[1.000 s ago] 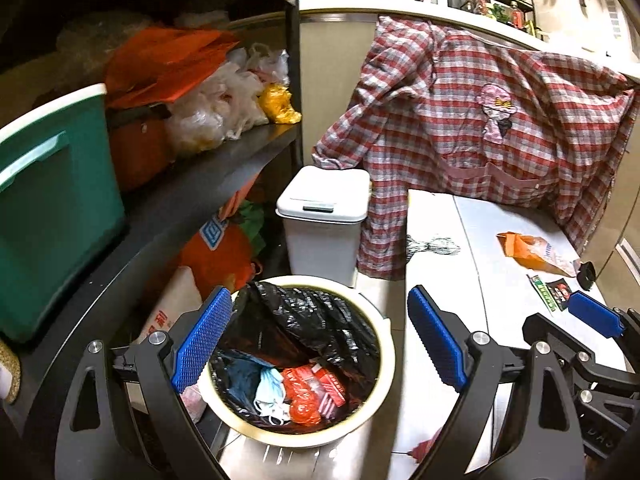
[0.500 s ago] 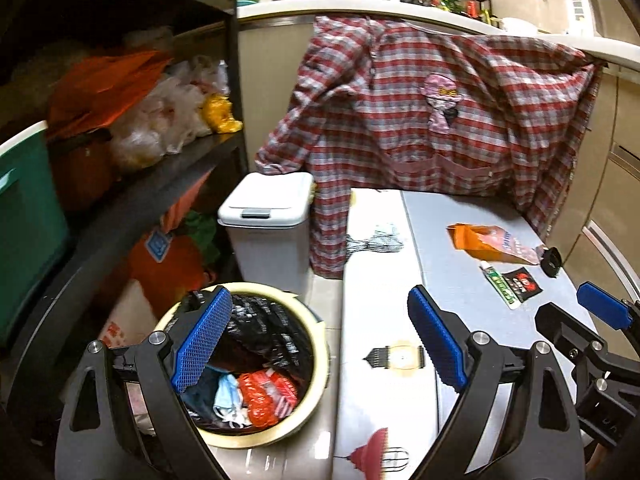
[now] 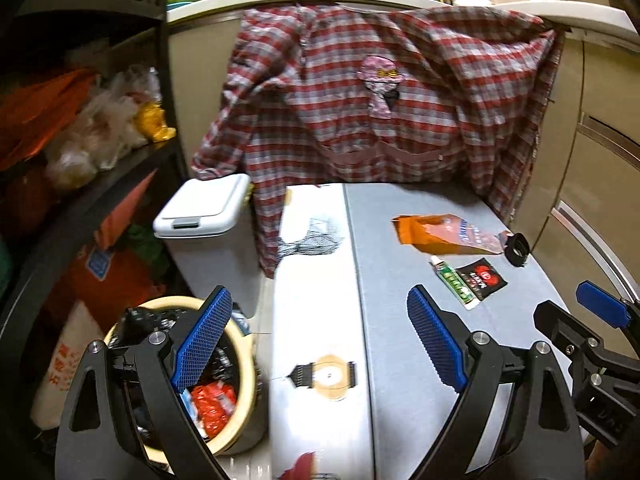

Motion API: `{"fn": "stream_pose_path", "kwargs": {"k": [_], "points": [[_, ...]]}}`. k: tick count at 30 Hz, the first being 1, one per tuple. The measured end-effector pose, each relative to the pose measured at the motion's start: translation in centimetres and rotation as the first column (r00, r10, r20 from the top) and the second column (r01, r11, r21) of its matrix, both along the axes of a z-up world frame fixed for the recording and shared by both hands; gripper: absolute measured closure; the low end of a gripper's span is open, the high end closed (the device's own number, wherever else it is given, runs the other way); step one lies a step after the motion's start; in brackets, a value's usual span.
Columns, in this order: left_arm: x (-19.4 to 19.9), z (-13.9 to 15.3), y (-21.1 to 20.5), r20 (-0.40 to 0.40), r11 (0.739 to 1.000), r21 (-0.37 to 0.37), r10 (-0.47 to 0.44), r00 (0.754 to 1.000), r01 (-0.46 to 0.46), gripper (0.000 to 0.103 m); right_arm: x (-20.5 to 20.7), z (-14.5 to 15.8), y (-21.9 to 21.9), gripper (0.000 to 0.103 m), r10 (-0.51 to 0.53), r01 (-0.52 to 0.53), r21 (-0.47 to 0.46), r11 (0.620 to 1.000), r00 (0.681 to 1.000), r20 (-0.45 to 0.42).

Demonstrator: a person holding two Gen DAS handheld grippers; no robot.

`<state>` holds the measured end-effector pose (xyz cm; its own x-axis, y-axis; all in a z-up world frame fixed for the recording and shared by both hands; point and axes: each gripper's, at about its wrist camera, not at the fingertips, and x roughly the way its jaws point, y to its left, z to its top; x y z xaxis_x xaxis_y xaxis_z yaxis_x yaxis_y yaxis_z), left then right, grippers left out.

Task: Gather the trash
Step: 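Move both open grippers back over the table toward the remaining trash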

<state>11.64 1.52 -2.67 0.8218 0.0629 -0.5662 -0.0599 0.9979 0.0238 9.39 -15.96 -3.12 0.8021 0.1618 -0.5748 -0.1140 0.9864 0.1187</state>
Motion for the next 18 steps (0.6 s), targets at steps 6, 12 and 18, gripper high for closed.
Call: {"fn": "stream_pose_path", "kwargs": {"k": [6, 12, 18], "points": [[1.8, -0.4, -2.4, -0.01, 0.999, -0.004, -0.04, 0.999, 0.04, 0.016, 1.1, -0.6, -2.9, 0.035, -0.047, 0.046, -0.016, 0.999, 0.999, -0.006], [3.5, -1.2, -4.2, -0.045, 0.998, 0.005, -0.069, 0.997, 0.069, 0.016, 3.1, -1.3, -5.3, 0.035, -0.079, 0.078, -0.029, 0.997, 0.996, -0.04], [5.4, -1.2, -5.3, -0.064, 0.997, 0.039, -0.059, 0.996, 0.061, 0.016, 6.7, -3.1, -8.1, 0.035, -0.098, 0.095, -0.037, 0.995, 0.989, -0.108]]}}
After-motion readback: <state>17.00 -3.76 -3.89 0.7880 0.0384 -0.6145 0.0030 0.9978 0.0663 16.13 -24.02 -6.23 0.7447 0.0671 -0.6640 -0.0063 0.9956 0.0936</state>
